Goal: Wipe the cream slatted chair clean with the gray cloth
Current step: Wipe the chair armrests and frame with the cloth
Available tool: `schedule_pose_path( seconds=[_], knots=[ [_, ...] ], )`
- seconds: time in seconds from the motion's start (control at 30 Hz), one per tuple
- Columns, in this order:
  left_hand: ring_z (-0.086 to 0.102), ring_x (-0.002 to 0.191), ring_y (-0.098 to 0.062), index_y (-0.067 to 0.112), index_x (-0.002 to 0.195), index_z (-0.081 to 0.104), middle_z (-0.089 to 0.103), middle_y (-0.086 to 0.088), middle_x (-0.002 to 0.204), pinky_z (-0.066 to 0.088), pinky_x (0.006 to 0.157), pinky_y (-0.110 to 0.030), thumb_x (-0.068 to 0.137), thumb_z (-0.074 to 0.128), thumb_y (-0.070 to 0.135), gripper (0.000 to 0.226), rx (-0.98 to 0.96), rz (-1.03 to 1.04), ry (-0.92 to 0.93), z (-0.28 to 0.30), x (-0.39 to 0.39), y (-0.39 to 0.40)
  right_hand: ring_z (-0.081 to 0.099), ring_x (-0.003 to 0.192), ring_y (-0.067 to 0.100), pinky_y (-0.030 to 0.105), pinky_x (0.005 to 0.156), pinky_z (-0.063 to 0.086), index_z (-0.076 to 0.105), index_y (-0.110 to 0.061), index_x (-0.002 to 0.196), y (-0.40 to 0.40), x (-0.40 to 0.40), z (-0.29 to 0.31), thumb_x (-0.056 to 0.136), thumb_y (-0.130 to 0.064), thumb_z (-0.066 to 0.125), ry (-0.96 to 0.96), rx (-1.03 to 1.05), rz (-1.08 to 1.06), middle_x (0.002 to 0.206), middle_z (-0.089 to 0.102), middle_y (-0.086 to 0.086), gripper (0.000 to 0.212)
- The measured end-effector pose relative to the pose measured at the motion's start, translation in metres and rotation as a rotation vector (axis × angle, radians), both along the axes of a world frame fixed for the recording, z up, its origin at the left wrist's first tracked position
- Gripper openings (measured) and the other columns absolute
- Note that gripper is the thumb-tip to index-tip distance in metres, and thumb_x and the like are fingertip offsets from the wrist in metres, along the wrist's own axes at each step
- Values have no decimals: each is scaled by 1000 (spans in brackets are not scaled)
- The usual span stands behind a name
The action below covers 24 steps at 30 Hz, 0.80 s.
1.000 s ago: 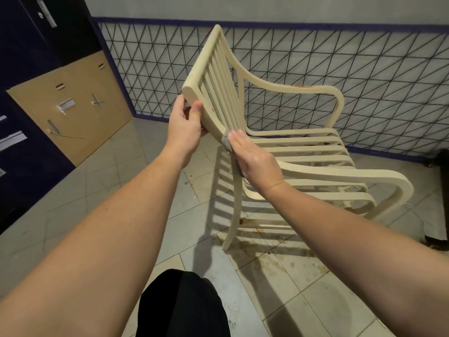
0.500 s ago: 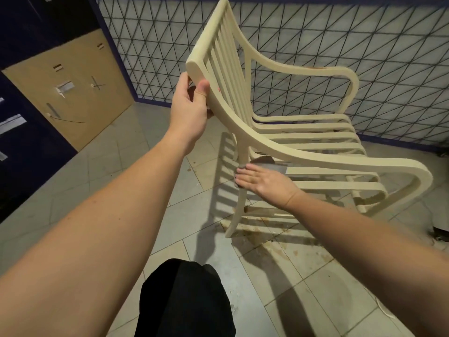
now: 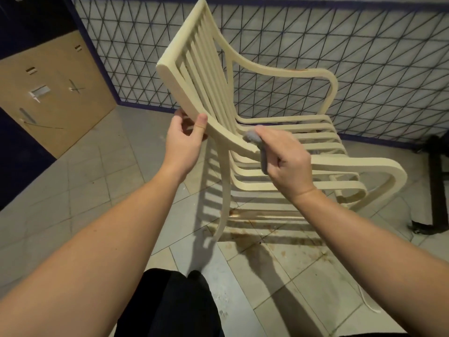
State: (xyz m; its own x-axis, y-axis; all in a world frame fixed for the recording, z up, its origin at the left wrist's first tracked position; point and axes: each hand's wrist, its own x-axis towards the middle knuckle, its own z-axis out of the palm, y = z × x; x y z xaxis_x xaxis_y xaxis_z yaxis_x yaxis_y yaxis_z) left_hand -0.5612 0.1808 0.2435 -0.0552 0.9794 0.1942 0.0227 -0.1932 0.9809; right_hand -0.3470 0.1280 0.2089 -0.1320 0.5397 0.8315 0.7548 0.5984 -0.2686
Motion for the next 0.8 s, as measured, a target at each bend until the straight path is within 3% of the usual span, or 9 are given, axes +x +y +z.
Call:
schedule_pose_path(
  seconds=[0.1,0.2,0.3,0.4,0.53,0.67,0.8],
  knots=[
    [68,109,-20,29,103,58,69,-1,112,56,98,-39,101,57,36,7,-68,-10,-9,-12,11,-4,62,117,19,27,105,44,65,-13,130,25,-21,16,95,-2,57,59,-235,-67,128,67,-1,37],
    [69,109,-23,20,101,58,69,-7,110,58,95,-36,103,53,34,15,-111,41,-117,-8,20,-4,56,124,15,25,110,38,59,-19,138,30,-45,1,99,-14,54,124,-479,-5,135,63,-3,39],
    [68,107,-20,16,109,56,68,-4,111,58,92,-33,105,49,35,21,-121,63,-93,-5,24,-4,55,124,13,35,107,43,54,-28,141,25,-30,-13,102,-25,51,106,-502,-35,136,61,-9,40],
    [67,102,-13,14,119,53,66,1,113,57,93,-35,106,46,37,28,-143,75,-30,-4,24,-4,56,123,12,38,107,42,57,-31,138,8,15,-24,100,-23,55,15,-530,-90,133,63,-13,39],
    [66,102,-11,10,127,51,64,1,115,57,95,-40,106,45,38,35,-158,85,1,-3,25,-4,54,123,12,43,112,39,57,-30,137,-16,100,-29,100,-28,52,-87,-639,-291,129,64,-14,37],
    [66,103,-13,10,126,51,63,-1,116,57,96,-41,106,47,35,33,-173,85,-33,-3,26,-6,60,112,20,43,106,42,66,-23,128,-37,172,-23,98,-17,56,-100,-602,-437,119,71,-3,32],
    [65,107,-15,10,128,51,63,-2,119,57,97,-42,105,49,35,34,-187,88,-44,-2,25,-6,59,114,17,39,110,40,68,-22,125,-39,164,-25,94,-7,59,-45,-557,-438,120,70,-5,36]
  ],
)
